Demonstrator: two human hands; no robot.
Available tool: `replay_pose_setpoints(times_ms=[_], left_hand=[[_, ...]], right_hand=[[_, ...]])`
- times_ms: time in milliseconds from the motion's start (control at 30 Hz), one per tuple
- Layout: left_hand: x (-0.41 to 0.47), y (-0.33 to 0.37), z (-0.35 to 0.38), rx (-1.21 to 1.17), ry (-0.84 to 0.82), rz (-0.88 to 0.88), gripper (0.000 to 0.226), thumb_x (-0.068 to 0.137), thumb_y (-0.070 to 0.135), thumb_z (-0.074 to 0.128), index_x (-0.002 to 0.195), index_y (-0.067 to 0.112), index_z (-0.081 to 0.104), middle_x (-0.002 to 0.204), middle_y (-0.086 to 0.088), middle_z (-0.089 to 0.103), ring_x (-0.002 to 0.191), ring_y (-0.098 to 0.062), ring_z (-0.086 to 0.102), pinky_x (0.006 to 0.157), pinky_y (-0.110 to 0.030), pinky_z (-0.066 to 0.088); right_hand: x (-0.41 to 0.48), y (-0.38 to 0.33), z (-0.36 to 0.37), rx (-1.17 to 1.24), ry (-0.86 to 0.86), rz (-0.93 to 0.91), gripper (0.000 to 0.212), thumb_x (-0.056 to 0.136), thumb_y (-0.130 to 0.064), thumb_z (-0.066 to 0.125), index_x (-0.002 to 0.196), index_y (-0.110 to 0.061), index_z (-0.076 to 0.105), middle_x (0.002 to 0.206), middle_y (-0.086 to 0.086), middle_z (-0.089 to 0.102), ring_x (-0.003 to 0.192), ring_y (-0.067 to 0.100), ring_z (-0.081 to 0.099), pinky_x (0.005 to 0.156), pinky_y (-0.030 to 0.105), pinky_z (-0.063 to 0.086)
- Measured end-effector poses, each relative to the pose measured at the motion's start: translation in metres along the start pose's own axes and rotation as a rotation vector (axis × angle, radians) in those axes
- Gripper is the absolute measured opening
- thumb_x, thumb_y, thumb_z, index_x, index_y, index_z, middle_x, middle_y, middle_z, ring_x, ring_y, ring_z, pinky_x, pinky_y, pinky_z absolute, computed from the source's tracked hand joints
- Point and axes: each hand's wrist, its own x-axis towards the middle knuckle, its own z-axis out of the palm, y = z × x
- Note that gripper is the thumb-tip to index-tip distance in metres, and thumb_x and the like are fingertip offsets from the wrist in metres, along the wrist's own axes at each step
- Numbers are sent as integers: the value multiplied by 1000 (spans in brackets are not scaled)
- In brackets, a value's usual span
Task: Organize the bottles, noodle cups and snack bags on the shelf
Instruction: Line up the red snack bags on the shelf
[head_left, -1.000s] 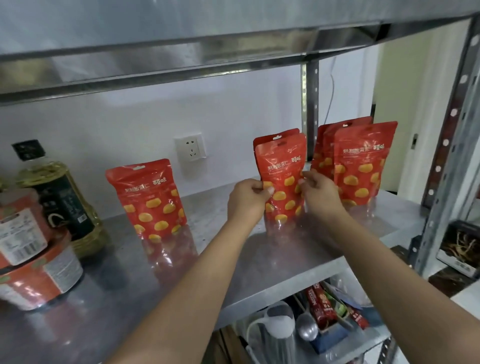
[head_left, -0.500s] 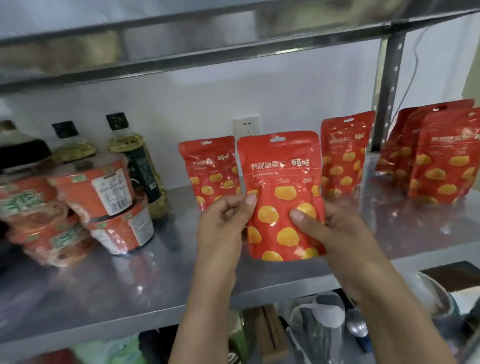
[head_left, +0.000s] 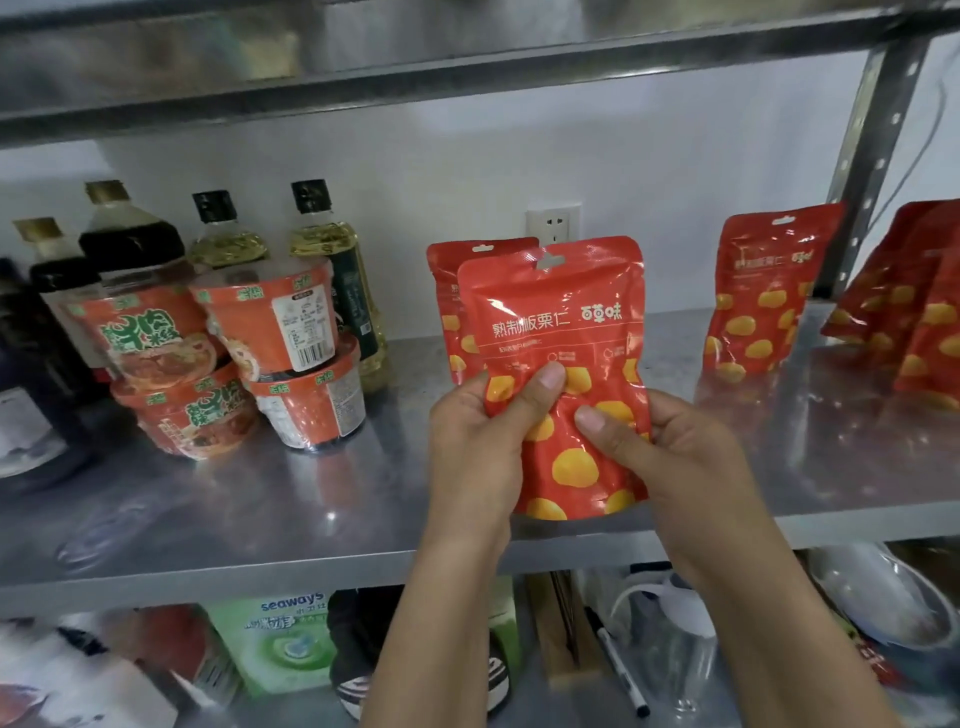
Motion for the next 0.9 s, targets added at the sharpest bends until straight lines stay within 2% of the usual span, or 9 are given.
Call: replay_pose_setpoints(times_ms=[133, 233, 400, 467, 667, 800, 900], left_hand=[[-3, 1, 0, -37, 12, 3, 27, 86, 23, 74, 107, 7, 73, 101, -10, 78, 92, -28, 75, 80, -42, 61], [-5, 2, -2, -29, 13, -8, 27, 85, 25, 75, 106, 9, 73, 100, -8, 78, 91, -27, 76, 80, -44, 61], [-7, 19, -11, -102, -110, -46, 42, 74, 28, 76, 113, 11, 69, 103, -7, 77, 94, -25, 75, 78, -38, 61], [-3, 33, -14, -142, -157, -31, 40, 75, 28, 73, 111, 11, 69, 101, -8, 78, 91, -24, 76, 74, -34, 61], [0, 40, -7, -158, -44, 4, 24, 84, 13, 74, 108, 6, 71, 95, -10, 78, 82, -25, 76, 66, -32, 61], [-1, 39, -6, -160, -10, 19, 24, 84, 16, 75, 107, 10, 71, 97, -8, 78, 85, -26, 76, 73, -37, 62], [3, 42, -2, -161, -3, -8, 26, 85, 17, 75, 110, 9, 71, 97, -8, 78, 86, -25, 76, 73, -36, 62]], right_hand=[[-4, -1, 3, -5, 8, -21, 25, 80, -22, 72, 104, -16, 75, 97, 7, 78, 88, 26, 76, 75, 37, 62], [-7, -1, 5, -2, 10, -24, 24, 80, -22, 71, 103, -17, 75, 97, 6, 78, 88, 26, 76, 74, 35, 63], [-11, -3, 4, -28, -25, -22, 21, 81, -18, 71, 102, -14, 75, 95, 8, 78, 86, 27, 76, 72, 36, 63], [-13, -1, 4, -67, -39, -8, 23, 78, -21, 73, 100, -15, 76, 94, 7, 78, 86, 28, 76, 73, 37, 63], [-20, 0, 11, -31, -56, -10, 25, 76, -21, 72, 100, -15, 76, 95, 7, 78, 86, 26, 76, 70, 32, 62], [-23, -2, 12, 5, -50, -3, 28, 75, -19, 72, 102, -13, 74, 95, 6, 78, 86, 23, 76, 67, 26, 60], [-24, -2, 9, 49, -77, 56, 35, 74, -23, 72, 109, -15, 71, 101, 6, 78, 92, 23, 76, 72, 28, 61]])
